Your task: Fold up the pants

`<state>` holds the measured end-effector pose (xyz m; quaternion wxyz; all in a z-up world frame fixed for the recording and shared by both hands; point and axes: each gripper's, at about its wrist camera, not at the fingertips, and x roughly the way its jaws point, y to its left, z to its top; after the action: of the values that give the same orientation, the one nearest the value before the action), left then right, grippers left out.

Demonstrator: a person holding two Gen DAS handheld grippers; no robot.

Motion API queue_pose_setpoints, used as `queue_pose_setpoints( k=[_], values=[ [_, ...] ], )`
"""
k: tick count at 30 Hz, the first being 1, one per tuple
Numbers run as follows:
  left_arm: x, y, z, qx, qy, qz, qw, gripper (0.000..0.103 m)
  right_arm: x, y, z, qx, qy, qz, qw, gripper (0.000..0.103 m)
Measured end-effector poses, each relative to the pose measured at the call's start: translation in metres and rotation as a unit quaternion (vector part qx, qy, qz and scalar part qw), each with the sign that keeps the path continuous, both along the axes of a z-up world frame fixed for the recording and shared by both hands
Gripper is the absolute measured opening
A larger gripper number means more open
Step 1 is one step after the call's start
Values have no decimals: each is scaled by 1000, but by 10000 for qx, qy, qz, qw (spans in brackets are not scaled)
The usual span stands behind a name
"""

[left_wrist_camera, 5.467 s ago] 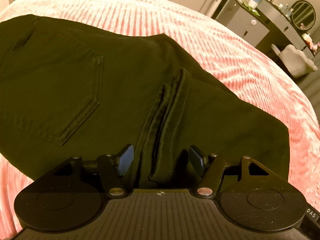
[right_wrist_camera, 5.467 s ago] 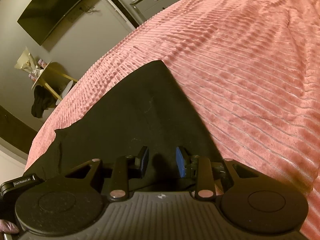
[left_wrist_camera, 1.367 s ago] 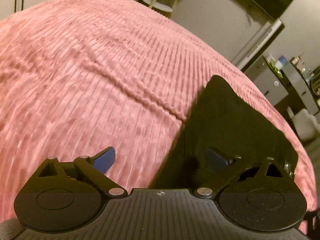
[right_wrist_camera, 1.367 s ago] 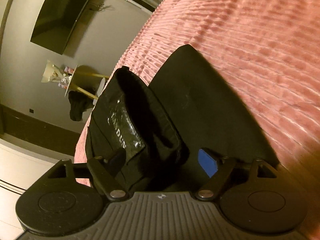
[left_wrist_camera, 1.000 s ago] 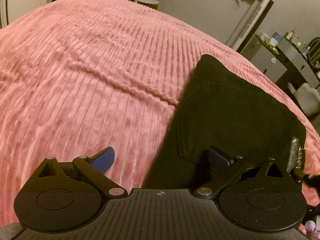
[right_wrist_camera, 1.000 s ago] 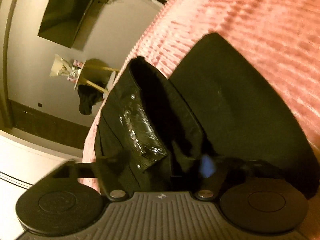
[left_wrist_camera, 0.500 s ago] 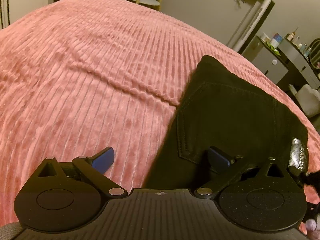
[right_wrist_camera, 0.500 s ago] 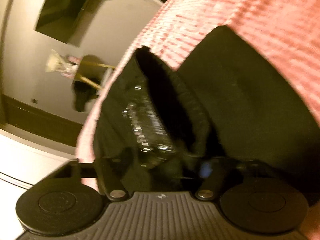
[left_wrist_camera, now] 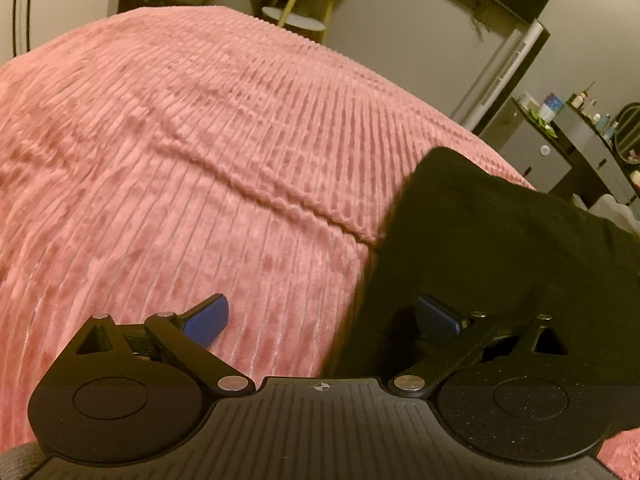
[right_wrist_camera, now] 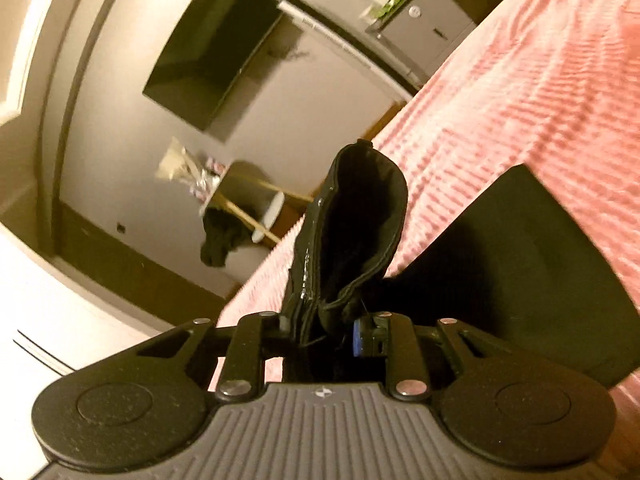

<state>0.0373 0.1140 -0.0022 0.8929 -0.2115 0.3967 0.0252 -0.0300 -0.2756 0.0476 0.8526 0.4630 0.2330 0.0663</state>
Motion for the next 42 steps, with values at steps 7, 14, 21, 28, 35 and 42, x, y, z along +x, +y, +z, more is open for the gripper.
queue_pose_setpoints(
  k=[7, 14, 21, 28, 35, 42],
  values=[
    [1, -5, 0, 96, 22, -80, 9999, 102, -14, -32, -15, -929, 407, -362, 9942, 25],
    [4, -15, 2, 456, 221, -242, 9984, 102, -42, -50, -59, -1236, 1512, -1076, 9748, 60],
    [14, -82, 35, 1393, -704, -1433, 9773, 102, -3, -7, -7, -3131, 805, -640, 9441, 32],
    [94, -175, 46, 2046, -845, -1908, 9563, 102, 105, 37, 4, -4095, 891, -37, 9079, 11],
    [140, -195, -13, 2083, -1237, -2086, 9475, 103, 138, 33, -58, -4616, 816, -294, 8829, 11],
    [148, -200, -46, 2049, -1473, -1694, 9527, 103, 146, 24, -85, -4434, 628, -429, 8931, 12]
  ],
)
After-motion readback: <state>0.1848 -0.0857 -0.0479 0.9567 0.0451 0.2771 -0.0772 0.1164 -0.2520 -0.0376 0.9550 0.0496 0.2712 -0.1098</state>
